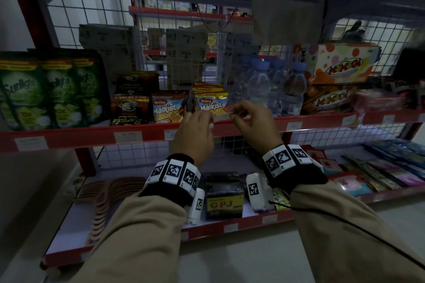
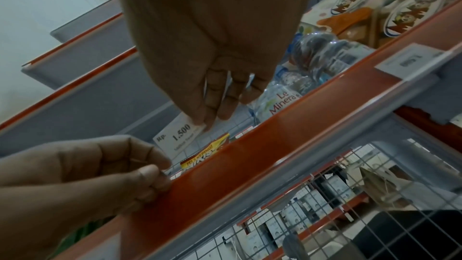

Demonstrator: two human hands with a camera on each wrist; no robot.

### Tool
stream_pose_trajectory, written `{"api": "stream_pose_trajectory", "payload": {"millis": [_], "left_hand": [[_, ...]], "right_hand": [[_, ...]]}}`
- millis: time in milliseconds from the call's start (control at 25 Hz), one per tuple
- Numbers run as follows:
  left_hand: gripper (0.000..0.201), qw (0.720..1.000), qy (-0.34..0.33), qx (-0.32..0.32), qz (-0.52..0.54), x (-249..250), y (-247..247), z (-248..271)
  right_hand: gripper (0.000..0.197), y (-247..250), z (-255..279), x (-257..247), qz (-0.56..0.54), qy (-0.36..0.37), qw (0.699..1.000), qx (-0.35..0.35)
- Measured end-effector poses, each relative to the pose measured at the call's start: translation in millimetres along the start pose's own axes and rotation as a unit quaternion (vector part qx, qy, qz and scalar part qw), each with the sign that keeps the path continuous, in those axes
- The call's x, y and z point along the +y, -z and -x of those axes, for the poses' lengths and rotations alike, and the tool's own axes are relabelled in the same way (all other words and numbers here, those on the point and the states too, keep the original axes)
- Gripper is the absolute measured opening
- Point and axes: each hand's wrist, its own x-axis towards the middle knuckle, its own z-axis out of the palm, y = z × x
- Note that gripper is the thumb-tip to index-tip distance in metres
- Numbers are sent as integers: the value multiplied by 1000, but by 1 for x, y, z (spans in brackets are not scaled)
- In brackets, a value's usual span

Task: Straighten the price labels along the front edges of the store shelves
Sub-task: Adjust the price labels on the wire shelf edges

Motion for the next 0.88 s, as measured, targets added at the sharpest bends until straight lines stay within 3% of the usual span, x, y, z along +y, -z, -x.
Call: {"api": "stream_pose_trajectory", "payload": {"millis": [80,320,560,880], "left_hand": [[14,1000,2,-4,-29,-2,4,-1],[25,998,-9,-19,-66,-4,4,2],[22,994,12,-35,-107,-5,-5,4],[19,992,19,-23,-124,-1,-9,4]], "right_hand": [[5,0,-3,1,-5,-7,1000,17],[6,-12,1,8,51,-11,998,-33],[21,-5,5,6,168,35,981,-95],[19,-2,5,0,238,35,961,-138]]}}
